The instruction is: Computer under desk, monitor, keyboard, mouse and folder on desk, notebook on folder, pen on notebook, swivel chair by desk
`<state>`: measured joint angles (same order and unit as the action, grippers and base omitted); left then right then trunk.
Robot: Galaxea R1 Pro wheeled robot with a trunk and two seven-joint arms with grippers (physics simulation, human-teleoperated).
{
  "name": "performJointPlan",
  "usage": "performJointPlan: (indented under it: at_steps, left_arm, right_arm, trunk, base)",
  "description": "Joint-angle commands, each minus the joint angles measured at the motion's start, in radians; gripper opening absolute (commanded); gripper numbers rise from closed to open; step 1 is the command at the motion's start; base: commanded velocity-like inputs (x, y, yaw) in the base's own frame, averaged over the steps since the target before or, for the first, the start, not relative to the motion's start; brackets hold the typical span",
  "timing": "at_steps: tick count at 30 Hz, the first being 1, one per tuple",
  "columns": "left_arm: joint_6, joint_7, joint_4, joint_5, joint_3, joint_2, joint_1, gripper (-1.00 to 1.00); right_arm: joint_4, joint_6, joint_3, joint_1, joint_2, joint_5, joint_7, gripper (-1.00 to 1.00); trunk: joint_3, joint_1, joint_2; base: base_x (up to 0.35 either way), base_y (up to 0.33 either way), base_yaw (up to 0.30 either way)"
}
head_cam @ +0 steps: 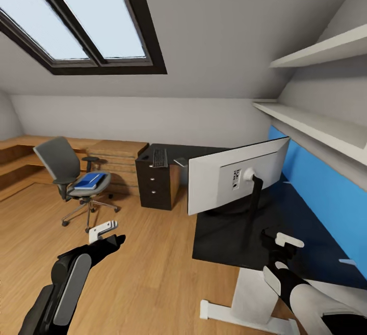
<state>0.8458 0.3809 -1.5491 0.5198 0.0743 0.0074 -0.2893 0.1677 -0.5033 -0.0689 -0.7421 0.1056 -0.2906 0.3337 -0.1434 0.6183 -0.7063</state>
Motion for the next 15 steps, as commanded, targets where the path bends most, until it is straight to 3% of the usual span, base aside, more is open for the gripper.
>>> performJointPlan:
  at_steps: [1,15]
  left_arm:
    - [0.003,0.009,-0.001,0.010,-0.003,0.000,-0.001,1.00]
    - [-0.002,0.012,0.018,0.010,-0.053,0.000,-0.001,1.00]
  right_arm:
    - [0.000,-0.003,-0.008,-0.001,0.000,-0.007,0.004,1.00]
    - [-0.001,-0.002,-0.009,0.000,-0.001,-0.007,0.004,1.00]
  trunk:
    - [-0.002,0.000,-0.002]
    - [-0.002,0.000,-0.002]
  base:
    - [-0.018,0.077,-0.004]
    - [-0.004,0.016,-0.001]
